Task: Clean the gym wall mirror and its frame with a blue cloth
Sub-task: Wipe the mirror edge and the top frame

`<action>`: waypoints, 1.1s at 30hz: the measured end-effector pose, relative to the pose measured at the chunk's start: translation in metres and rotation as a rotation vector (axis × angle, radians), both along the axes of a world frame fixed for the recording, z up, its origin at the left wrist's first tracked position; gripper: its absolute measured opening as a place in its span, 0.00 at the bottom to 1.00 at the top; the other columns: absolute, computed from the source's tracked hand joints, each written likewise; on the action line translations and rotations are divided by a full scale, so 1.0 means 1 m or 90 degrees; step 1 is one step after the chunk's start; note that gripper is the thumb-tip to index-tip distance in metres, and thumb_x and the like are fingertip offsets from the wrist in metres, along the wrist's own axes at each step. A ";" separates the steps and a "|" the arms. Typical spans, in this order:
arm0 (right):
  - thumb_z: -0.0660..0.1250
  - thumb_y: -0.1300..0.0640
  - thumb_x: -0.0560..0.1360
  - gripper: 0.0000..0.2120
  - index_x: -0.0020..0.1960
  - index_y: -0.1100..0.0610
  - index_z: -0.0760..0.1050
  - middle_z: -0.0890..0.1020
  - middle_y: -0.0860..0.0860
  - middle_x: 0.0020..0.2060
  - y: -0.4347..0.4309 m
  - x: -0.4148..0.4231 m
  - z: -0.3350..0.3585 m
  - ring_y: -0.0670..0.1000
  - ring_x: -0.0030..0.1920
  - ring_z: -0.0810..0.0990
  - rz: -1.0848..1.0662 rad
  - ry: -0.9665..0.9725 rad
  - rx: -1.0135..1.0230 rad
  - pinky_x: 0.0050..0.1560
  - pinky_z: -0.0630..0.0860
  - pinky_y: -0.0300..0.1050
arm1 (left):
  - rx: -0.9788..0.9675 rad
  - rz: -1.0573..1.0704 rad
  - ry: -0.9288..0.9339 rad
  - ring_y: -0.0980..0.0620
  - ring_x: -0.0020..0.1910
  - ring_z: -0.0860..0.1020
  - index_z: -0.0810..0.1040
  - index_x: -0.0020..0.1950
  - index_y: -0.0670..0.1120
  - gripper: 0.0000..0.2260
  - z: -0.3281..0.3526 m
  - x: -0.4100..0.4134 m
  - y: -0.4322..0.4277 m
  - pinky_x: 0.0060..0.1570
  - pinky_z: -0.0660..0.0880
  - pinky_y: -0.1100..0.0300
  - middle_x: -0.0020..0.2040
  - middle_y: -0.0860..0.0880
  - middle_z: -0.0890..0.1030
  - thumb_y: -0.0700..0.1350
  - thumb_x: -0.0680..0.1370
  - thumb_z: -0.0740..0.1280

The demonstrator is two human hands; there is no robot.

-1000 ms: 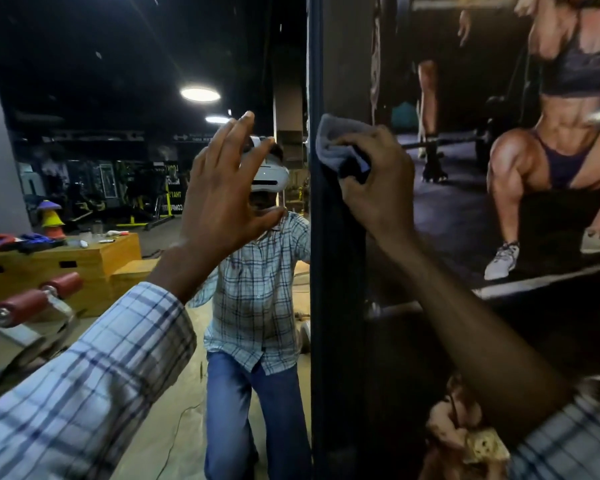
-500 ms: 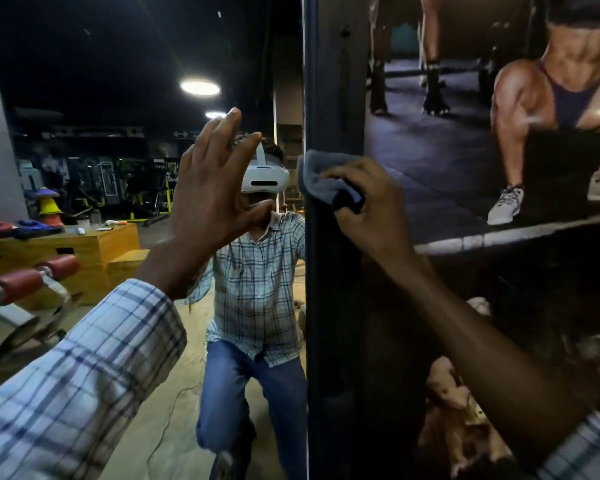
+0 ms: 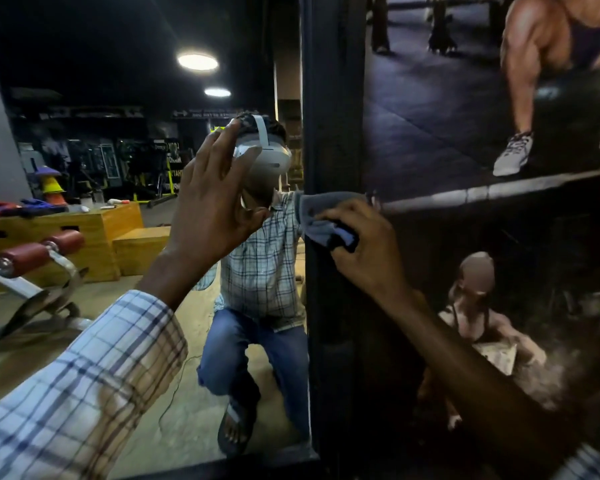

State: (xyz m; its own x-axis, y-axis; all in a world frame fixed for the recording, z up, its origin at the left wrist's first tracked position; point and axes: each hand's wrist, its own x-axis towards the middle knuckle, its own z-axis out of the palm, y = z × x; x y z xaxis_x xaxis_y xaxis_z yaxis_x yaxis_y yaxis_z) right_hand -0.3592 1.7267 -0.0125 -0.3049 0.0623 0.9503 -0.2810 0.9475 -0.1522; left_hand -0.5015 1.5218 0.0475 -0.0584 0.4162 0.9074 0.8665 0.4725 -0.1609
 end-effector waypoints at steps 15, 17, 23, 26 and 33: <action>0.73 0.72 0.67 0.19 0.57 0.63 0.82 0.81 0.54 0.54 -0.016 0.005 -0.113 0.53 0.57 0.81 -0.020 -0.020 -0.129 0.58 0.78 0.45 | -0.052 0.003 -0.043 0.39 0.83 0.51 0.65 0.81 0.47 0.34 -0.106 0.007 -0.007 0.76 0.59 0.41 0.85 0.42 0.52 0.52 0.78 0.74; 0.71 0.71 0.66 0.20 0.57 0.61 0.82 0.81 0.53 0.54 -0.011 0.008 -0.132 0.54 0.57 0.80 -0.025 -0.079 -0.049 0.57 0.78 0.48 | -0.061 0.010 -0.050 0.40 0.84 0.51 0.64 0.82 0.48 0.35 -0.121 0.008 -0.007 0.76 0.59 0.40 0.85 0.42 0.51 0.51 0.78 0.74; 0.71 0.71 0.67 0.20 0.58 0.61 0.82 0.82 0.54 0.56 -0.013 0.014 -0.176 0.54 0.57 0.81 -0.056 -0.063 -0.153 0.59 0.78 0.46 | -0.057 0.000 -0.080 0.40 0.84 0.47 0.64 0.82 0.47 0.33 -0.169 0.012 -0.003 0.77 0.57 0.40 0.85 0.40 0.49 0.49 0.80 0.72; 0.71 0.70 0.66 0.21 0.59 0.61 0.82 0.81 0.54 0.55 -0.010 0.013 -0.207 0.57 0.56 0.81 -0.061 -0.150 -0.057 0.55 0.79 0.52 | -0.074 0.002 -0.095 0.41 0.84 0.47 0.62 0.83 0.47 0.33 -0.195 0.017 0.001 0.77 0.55 0.43 0.85 0.40 0.49 0.49 0.80 0.71; 0.68 0.73 0.65 0.24 0.61 0.62 0.81 0.80 0.56 0.57 -0.021 0.016 -0.258 0.59 0.59 0.79 -0.047 -0.166 -0.072 0.59 0.76 0.49 | -0.106 0.005 -0.125 0.42 0.84 0.44 0.62 0.83 0.47 0.37 -0.255 0.022 0.002 0.77 0.55 0.41 0.85 0.39 0.48 0.47 0.77 0.75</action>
State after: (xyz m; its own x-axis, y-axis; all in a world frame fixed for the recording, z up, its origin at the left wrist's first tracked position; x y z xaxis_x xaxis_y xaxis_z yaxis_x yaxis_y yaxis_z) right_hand -0.3434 1.7062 -0.2702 -0.5281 0.1947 0.8266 -0.1490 0.9370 -0.3159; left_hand -0.4797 1.5238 -0.2073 -0.2308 0.5581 0.7970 0.8853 0.4603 -0.0660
